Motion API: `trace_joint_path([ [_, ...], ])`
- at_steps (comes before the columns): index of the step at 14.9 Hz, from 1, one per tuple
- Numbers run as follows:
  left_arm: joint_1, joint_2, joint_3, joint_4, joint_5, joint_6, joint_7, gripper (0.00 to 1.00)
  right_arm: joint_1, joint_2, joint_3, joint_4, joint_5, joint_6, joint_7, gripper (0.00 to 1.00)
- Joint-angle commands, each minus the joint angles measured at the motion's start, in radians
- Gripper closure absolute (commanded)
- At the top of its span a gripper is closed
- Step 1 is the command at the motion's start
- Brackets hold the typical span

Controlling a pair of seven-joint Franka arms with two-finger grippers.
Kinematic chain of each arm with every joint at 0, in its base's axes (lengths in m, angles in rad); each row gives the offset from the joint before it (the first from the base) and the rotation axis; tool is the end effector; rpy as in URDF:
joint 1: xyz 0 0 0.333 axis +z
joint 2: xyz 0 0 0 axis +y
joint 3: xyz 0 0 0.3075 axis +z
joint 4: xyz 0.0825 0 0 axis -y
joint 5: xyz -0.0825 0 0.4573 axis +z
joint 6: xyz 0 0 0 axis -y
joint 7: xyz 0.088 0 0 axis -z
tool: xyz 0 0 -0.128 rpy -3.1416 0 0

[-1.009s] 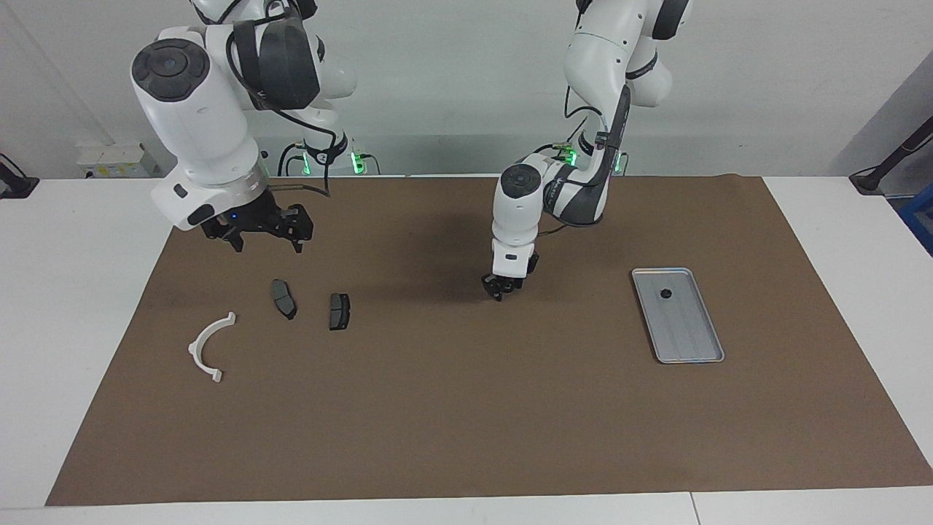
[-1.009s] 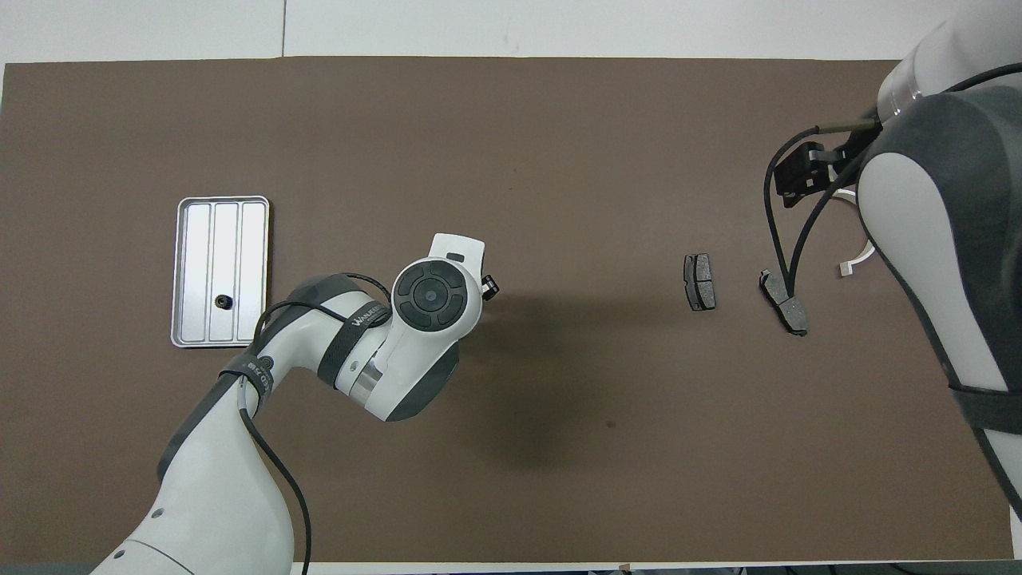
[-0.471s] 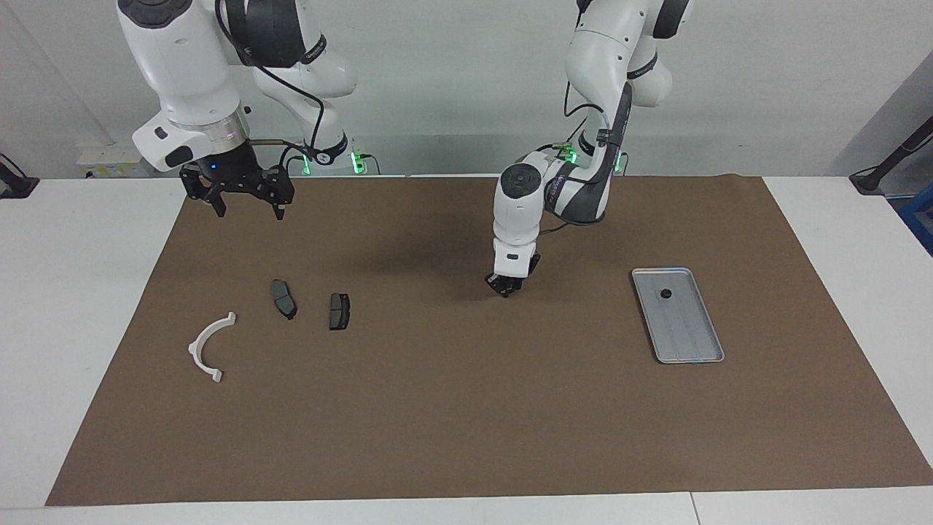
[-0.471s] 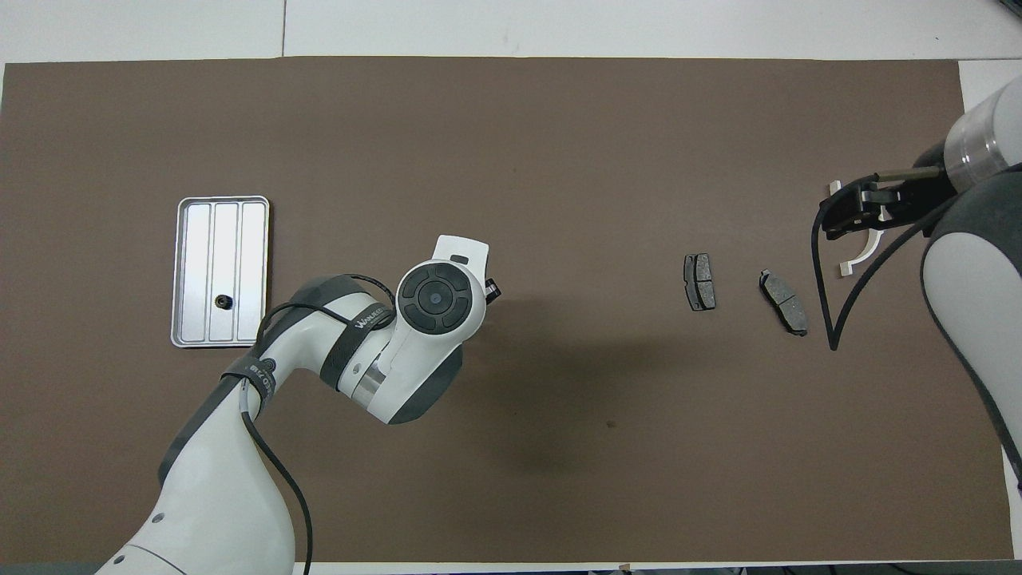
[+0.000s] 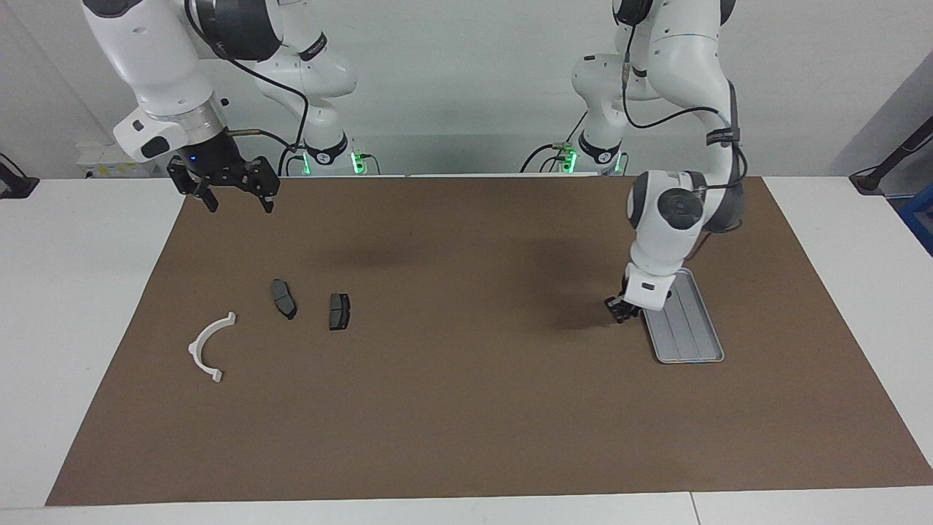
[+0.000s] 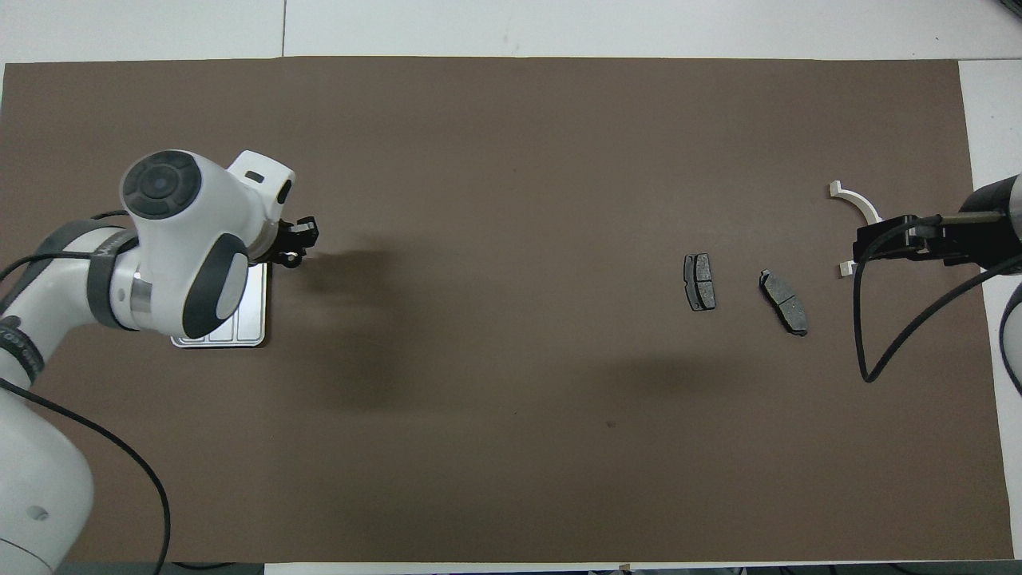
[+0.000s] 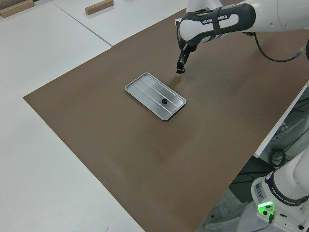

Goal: Pick bearing gear from pile to tray

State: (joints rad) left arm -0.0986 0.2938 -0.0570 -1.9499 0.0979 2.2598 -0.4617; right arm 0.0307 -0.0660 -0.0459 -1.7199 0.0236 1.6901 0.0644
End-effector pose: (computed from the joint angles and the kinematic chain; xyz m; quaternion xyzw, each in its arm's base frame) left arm 0.6599 -0.0989 0.2568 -0.9919 -0.1232 -0.0171 0.0258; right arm 0.6172 -0.0073 0.5648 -0.9989 0.0409 -0.0177 0.0137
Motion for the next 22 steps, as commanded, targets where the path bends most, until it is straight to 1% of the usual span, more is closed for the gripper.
trace_joint_path([
  [1, 0.058, 0.022, -0.018, 0.072, 0.008, -0.019, 0.079, 1.00, -0.038, 0.026, 0.012, 0.052, 0.027, 0.014, -0.040, 0.00],
  [2, 0.075, 0.034, -0.018, 0.088, 0.006, -0.019, 0.106, 1.00, -0.040, 0.026, 0.014, 0.072, 0.027, -0.004, -0.046, 0.00],
  [4, 0.109, 0.042, -0.018, 0.088, 0.003, 0.000, 0.168, 1.00, -0.034, 0.025, 0.017, 0.094, 0.021, -0.081, -0.044, 0.00],
  [6, 0.137, 0.059, -0.018, 0.082, -0.001, 0.041, 0.210, 1.00, -0.028, 0.020, 0.017, 0.092, 0.018, -0.124, -0.043, 0.00],
  [8, 0.138, 0.082, -0.017, 0.080, -0.001, 0.058, 0.213, 1.00, -0.028, 0.017, 0.017, 0.091, 0.006, -0.148, -0.043, 0.00],
  [10, 0.137, 0.087, -0.017, 0.077, -0.001, 0.072, 0.212, 1.00, -0.026, 0.015, 0.017, 0.089, -0.025, -0.147, -0.044, 0.00],
  [14, 0.137, 0.091, -0.017, 0.046, -0.001, 0.092, 0.215, 1.00, -0.026, 0.017, 0.026, 0.089, -0.027, -0.125, -0.046, 0.00],
  [16, 0.137, 0.091, -0.017, 0.023, -0.001, 0.121, 0.213, 1.00, -0.023, 0.017, 0.026, 0.083, -0.018, -0.075, -0.043, 0.00],
  [20, 0.140, 0.091, -0.017, 0.023, -0.001, 0.112, 0.215, 1.00, -0.023, 0.015, 0.026, 0.082, -0.021, -0.081, -0.041, 0.00],
  [22, 0.152, 0.091, -0.017, 0.023, -0.001, 0.110, 0.236, 1.00, -0.023, 0.017, 0.026, 0.088, -0.030, -0.064, -0.044, 0.00],
])
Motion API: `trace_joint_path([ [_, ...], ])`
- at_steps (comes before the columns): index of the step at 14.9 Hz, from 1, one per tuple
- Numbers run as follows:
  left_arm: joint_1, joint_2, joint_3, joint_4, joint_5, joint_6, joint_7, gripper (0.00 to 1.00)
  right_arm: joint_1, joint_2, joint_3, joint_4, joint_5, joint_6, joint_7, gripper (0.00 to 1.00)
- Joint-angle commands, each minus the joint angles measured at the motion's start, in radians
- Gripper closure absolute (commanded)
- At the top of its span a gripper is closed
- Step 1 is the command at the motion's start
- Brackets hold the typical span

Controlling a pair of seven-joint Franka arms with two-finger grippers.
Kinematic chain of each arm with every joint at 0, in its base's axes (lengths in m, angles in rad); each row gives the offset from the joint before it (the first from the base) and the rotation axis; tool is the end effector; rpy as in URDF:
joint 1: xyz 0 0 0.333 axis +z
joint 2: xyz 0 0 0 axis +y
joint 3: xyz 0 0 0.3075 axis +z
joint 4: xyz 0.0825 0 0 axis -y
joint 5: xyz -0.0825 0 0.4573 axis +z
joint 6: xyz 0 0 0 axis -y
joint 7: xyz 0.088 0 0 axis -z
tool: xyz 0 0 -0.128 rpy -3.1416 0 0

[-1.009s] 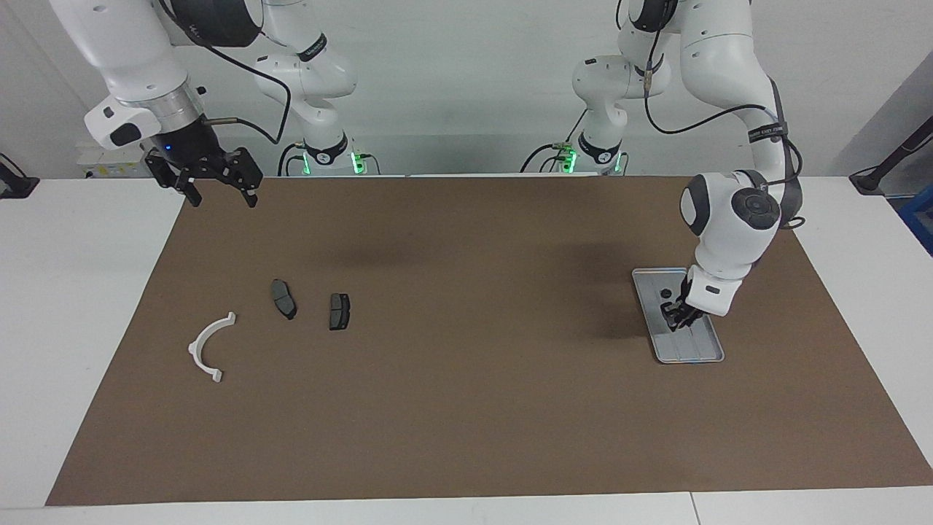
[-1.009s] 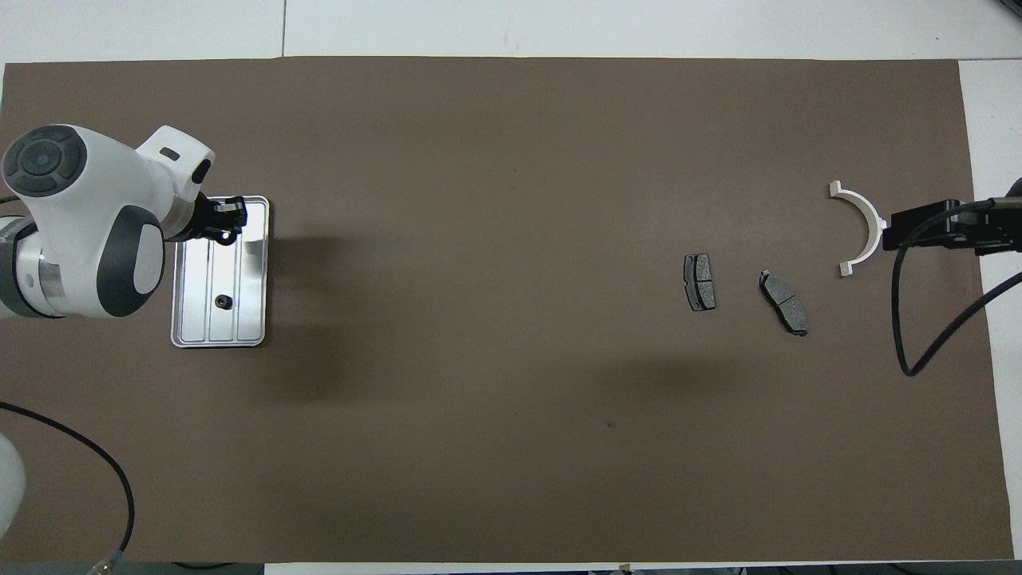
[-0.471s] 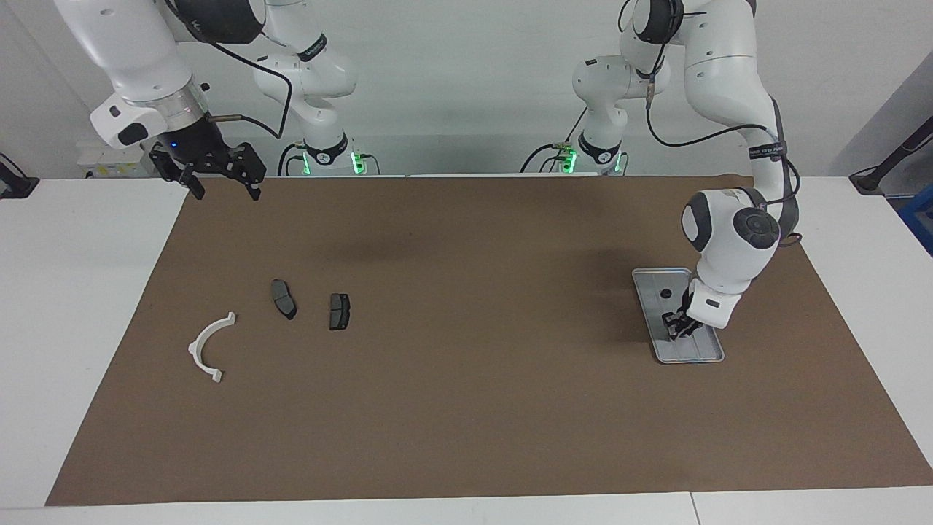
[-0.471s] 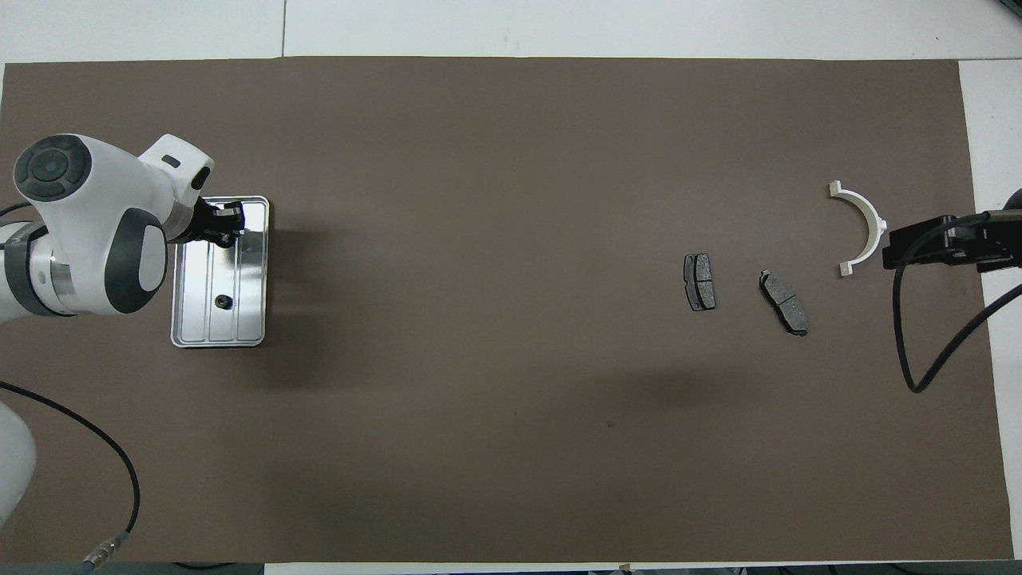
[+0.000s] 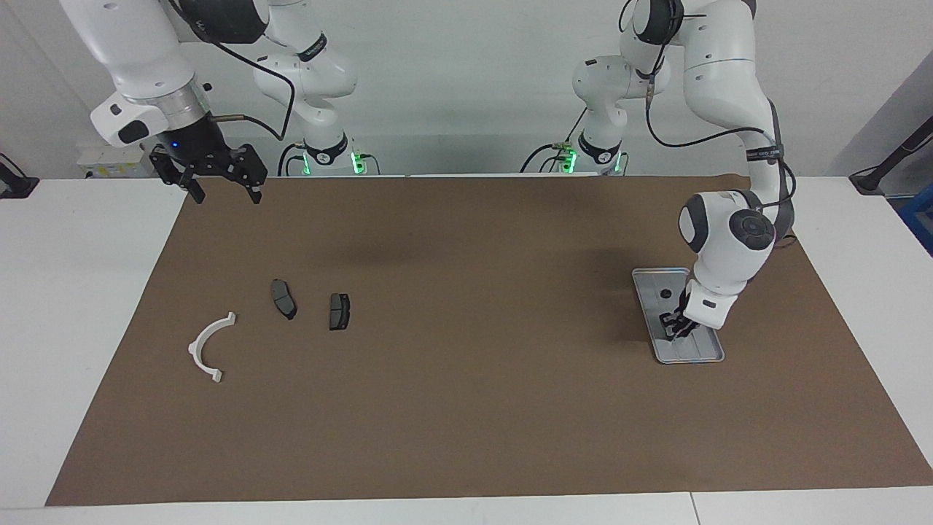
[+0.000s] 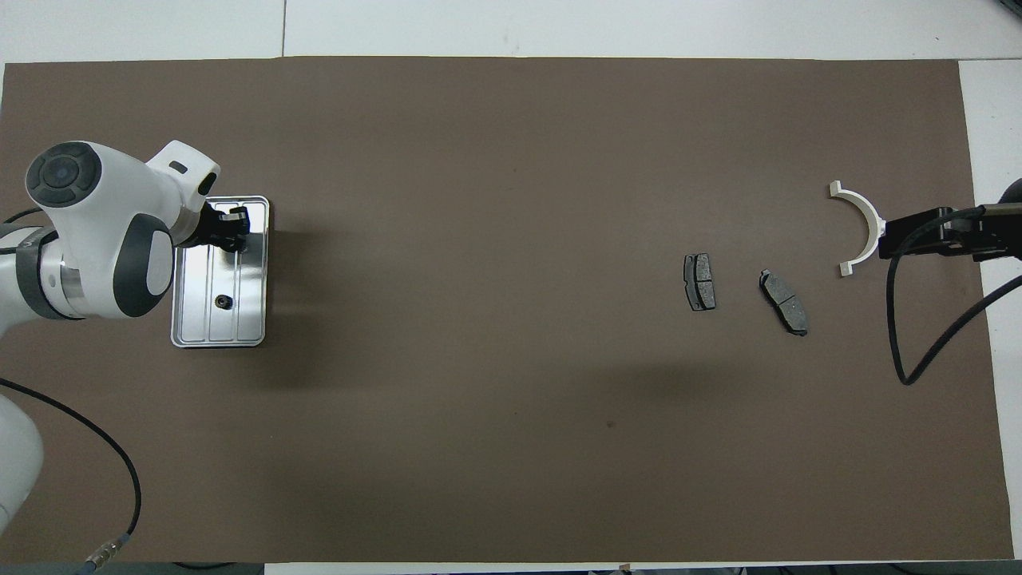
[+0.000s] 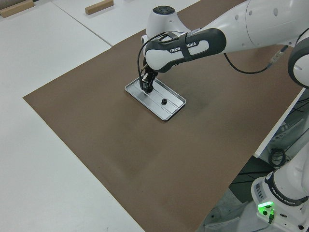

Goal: Pick bearing gear from pile to tray

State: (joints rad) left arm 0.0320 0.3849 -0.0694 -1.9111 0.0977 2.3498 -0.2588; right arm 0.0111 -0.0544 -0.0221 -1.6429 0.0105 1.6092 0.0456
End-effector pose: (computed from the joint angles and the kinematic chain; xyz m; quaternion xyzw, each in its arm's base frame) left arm 0.6835 -0.0221 0.2230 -0.9961 -0.0801 -0.0307 0.0184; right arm 0.6150 -0.0057 0.5928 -0.9995 0.0284 -0.0102 0.0060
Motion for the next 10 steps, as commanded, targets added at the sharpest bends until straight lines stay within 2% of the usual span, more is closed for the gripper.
trace_joint_path([
  [1, 0.031, 0.000, -0.004, -0.016, -0.001, 0.019, 0.047, 1.00, -0.003, 0.005, 0.005, 0.015, -0.017, 0.029, -0.026, 0.00],
  [6, 0.029, 0.000, -0.004, -0.017, -0.001, 0.025, 0.052, 1.00, -0.003, 0.004, 0.007, 0.014, -0.017, 0.029, -0.026, 0.00],
  [7, 0.026, 0.000, -0.004, -0.019, -0.001, 0.028, 0.050, 0.89, -0.003, 0.004, 0.007, 0.014, -0.017, 0.025, -0.026, 0.00],
  [8, 0.023, 0.000, -0.004, -0.023, -0.003, 0.028, 0.049, 0.53, -0.003, 0.002, 0.007, 0.014, -0.017, 0.021, -0.026, 0.00],
  [9, 0.020, -0.001, -0.003, -0.025, -0.003, 0.017, 0.050, 0.05, -0.002, 0.002, 0.007, 0.012, -0.017, 0.021, -0.026, 0.00],
  [10, 0.022, -0.004, -0.003, -0.020, -0.003, -0.004, 0.049, 0.00, -0.003, -0.001, 0.007, 0.012, -0.017, 0.020, -0.026, 0.00],
])
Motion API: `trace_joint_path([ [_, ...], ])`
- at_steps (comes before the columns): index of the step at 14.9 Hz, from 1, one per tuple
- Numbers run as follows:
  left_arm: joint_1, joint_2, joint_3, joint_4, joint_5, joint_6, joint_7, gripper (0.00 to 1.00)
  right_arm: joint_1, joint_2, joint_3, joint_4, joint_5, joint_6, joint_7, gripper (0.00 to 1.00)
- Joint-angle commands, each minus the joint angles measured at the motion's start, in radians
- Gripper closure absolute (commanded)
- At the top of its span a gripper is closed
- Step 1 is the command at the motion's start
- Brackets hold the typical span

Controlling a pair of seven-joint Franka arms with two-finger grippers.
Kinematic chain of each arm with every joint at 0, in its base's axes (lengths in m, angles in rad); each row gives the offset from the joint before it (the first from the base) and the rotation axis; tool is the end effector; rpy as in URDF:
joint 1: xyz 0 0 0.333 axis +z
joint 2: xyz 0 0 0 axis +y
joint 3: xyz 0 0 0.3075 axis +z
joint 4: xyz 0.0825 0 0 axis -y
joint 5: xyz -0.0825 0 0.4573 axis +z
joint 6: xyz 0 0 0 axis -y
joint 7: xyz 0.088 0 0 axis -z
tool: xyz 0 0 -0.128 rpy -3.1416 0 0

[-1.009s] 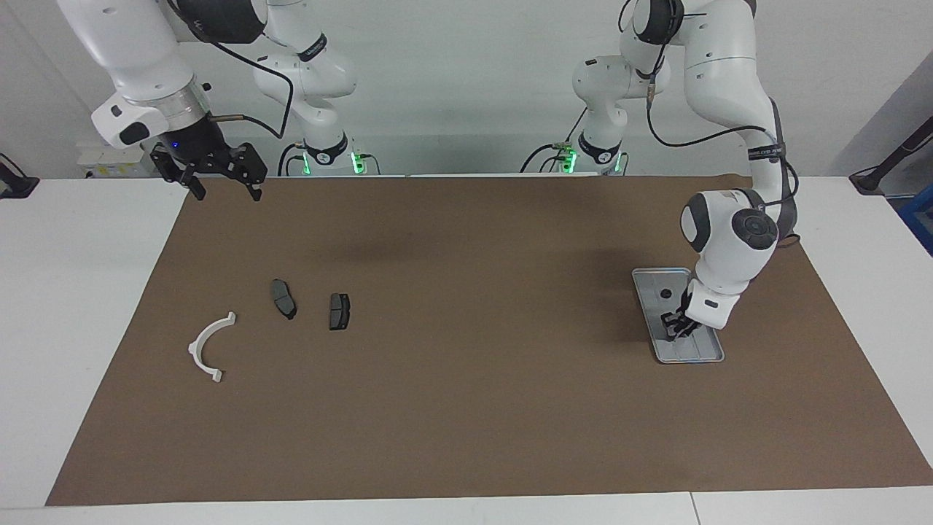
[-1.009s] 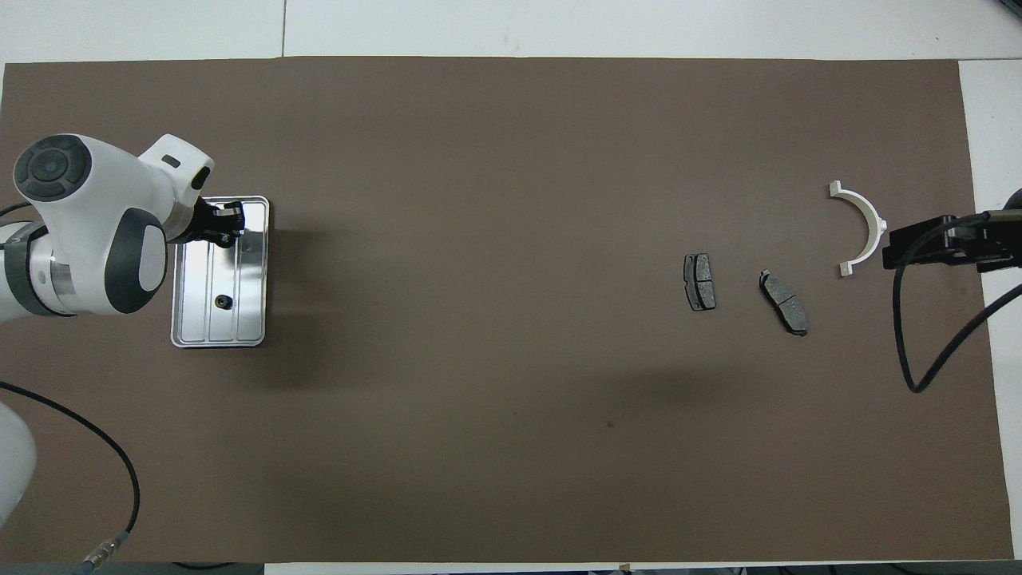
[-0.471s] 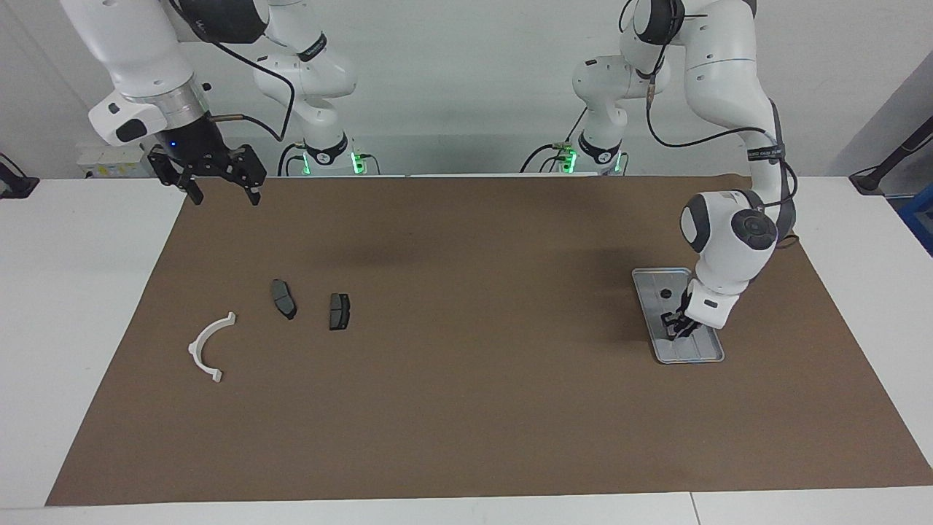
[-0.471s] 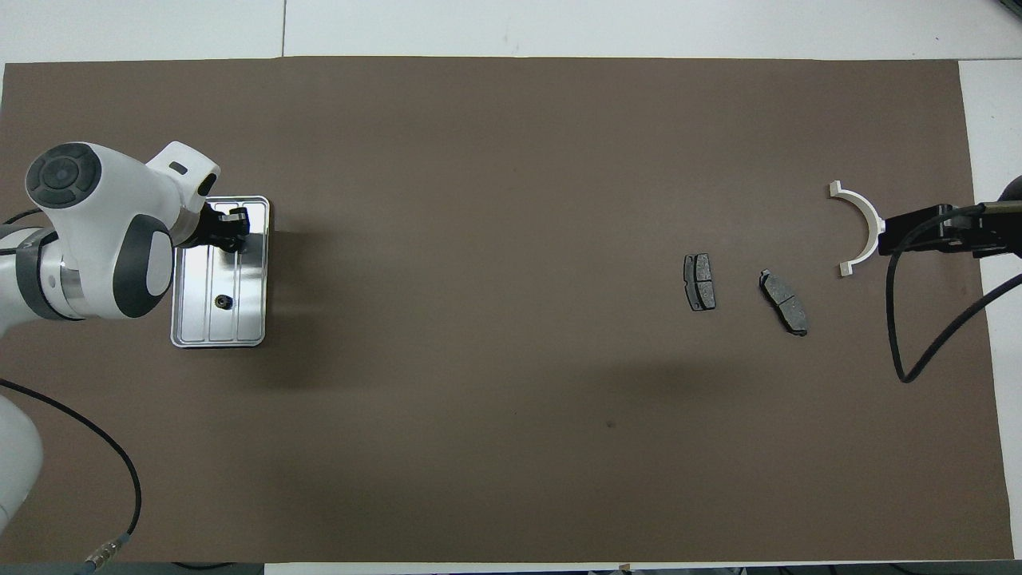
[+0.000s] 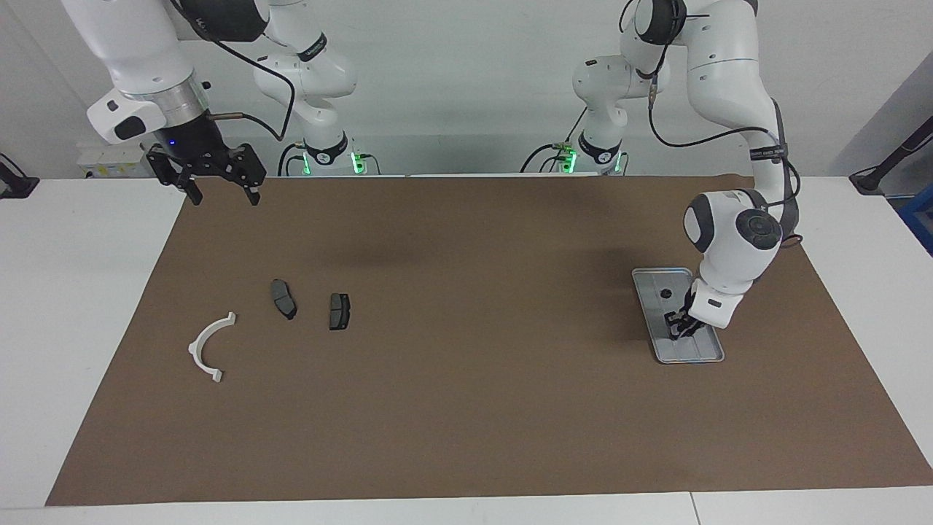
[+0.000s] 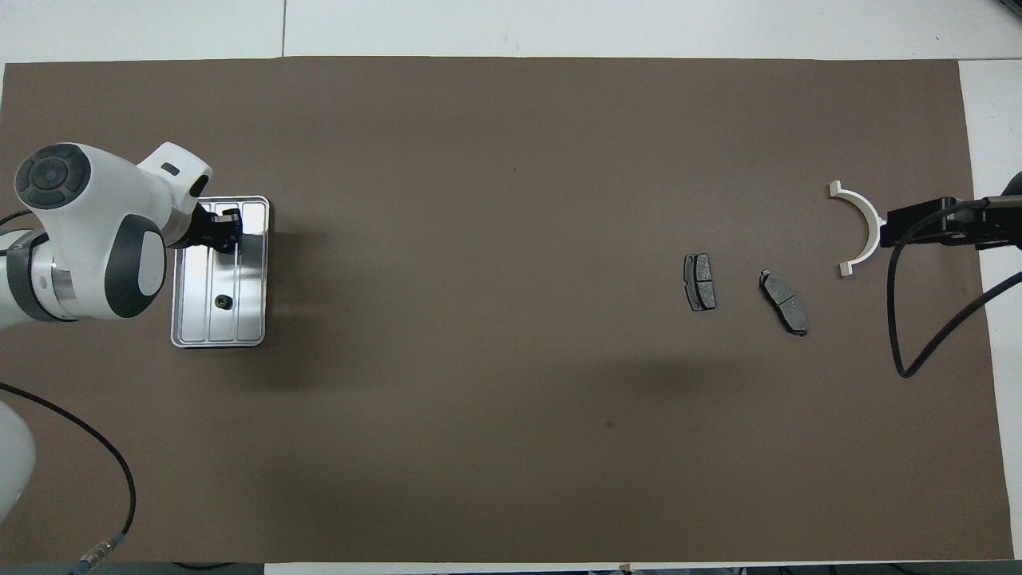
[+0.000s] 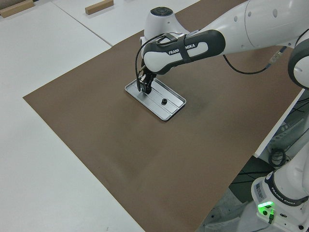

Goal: Pick bearing gear from pile to tray
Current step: 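Release the gear in the tray and withdraw the left gripper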

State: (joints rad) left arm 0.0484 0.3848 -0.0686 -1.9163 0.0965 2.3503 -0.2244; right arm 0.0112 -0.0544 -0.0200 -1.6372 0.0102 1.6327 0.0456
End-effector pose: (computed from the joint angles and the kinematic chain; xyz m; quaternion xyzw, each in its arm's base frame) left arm 0.6819 -0.0104 0.2205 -0.9968 -0.0718 -0.0279 0.0191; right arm 0.6182 -0.0045 0.5981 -0.9993 0.0274 -0.0248 0.0061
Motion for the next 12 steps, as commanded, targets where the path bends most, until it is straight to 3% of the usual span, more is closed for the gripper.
trace_joint_path([
  [1, 0.008, -0.012, -0.003, -0.003, -0.001, -0.040, 0.016, 0.00, -0.004, -0.001, 0.005, 0.008, -0.016, -0.004, -0.026, 0.00],
  [12, 0.001, -0.421, -0.011, 0.016, -0.049, -0.549, 0.017, 0.00, 0.007, -0.008, 0.005, 0.001, -0.015, -0.013, -0.021, 0.00],
])
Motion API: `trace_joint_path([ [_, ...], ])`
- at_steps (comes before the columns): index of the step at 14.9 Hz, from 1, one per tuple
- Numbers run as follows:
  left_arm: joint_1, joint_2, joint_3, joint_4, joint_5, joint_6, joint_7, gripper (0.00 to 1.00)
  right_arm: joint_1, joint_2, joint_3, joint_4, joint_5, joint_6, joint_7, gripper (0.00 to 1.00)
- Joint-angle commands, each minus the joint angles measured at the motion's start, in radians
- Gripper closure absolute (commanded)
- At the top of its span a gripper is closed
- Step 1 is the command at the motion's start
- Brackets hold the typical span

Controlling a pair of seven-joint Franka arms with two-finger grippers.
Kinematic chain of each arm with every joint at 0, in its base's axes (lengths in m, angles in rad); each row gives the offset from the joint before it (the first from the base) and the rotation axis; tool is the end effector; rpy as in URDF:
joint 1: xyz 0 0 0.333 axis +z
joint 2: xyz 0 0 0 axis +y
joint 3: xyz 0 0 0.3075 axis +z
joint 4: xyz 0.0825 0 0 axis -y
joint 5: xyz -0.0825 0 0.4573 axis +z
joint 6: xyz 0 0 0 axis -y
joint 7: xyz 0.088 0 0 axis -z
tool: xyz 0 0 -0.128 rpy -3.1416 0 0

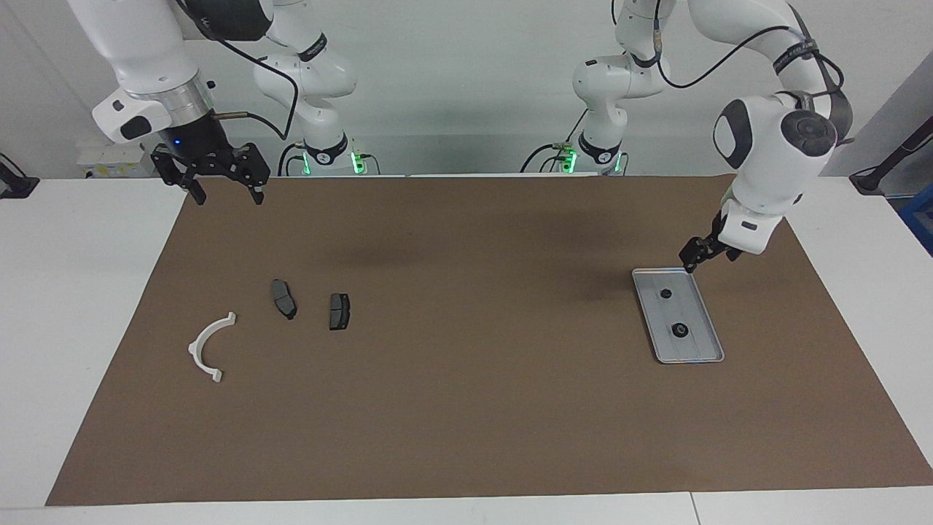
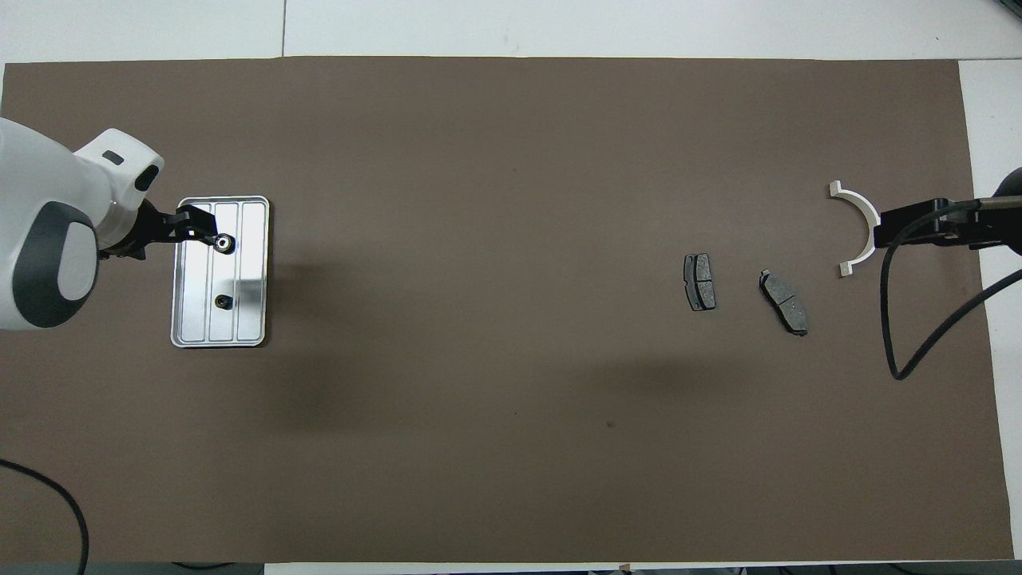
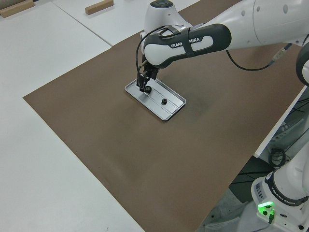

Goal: Pick bearing gear from pile to tray

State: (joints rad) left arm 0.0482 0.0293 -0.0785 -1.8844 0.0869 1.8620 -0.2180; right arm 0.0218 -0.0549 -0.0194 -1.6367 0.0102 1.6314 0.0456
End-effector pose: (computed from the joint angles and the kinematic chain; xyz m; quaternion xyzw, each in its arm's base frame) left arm 0.6312 -0.0104 0.4299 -0.9956 -0.0801 0.0206 0.0430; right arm 0.6179 0.0025 0.5985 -0.9994 0.0218 -0.0246 0.0062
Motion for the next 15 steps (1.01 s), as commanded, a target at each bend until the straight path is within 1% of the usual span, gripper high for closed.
trace_joint_path([
  [1, -0.002, -0.089, 0.003, -0.015, -0.088, -0.076, 0.003, 0.00, -0.002, -0.010, 0.004, -0.002, -0.015, -0.012, -0.020, 0.00],
  [3, -0.031, -0.112, 0.040, -0.003, -0.104, -0.084, -0.001, 0.00, -0.003, -0.010, 0.004, -0.002, -0.015, -0.012, -0.020, 0.00],
  [6, -0.066, -0.106, 0.046, 0.016, -0.102, -0.073, 0.003, 0.00, 0.000, -0.011, 0.004, -0.003, -0.015, -0.016, -0.018, 0.00],
  [7, -0.067, -0.094, 0.048, 0.040, -0.102, -0.087, 0.006, 0.00, -0.002, -0.010, 0.004, -0.003, -0.013, -0.019, -0.018, 0.00],
  [9, -0.065, -0.023, 0.048, 0.167, -0.095, -0.163, 0.011, 0.00, -0.011, -0.011, 0.004, -0.005, -0.013, -0.019, -0.019, 0.00],
  [10, -0.064, 0.000, 0.048, 0.227, -0.101, -0.211, 0.012, 0.00, -0.014, -0.011, 0.003, -0.005, -0.013, -0.019, -0.020, 0.00],
  [11, -0.067, 0.000, 0.048, 0.241, -0.102, -0.236, 0.012, 0.00, -0.016, -0.011, 0.003, -0.006, -0.012, -0.019, -0.020, 0.00],
  [15, -0.077, -0.019, 0.048, 0.234, -0.099, -0.251, 0.012, 0.00, -0.013, -0.013, -0.001, -0.006, -0.012, -0.007, -0.019, 0.00],
])
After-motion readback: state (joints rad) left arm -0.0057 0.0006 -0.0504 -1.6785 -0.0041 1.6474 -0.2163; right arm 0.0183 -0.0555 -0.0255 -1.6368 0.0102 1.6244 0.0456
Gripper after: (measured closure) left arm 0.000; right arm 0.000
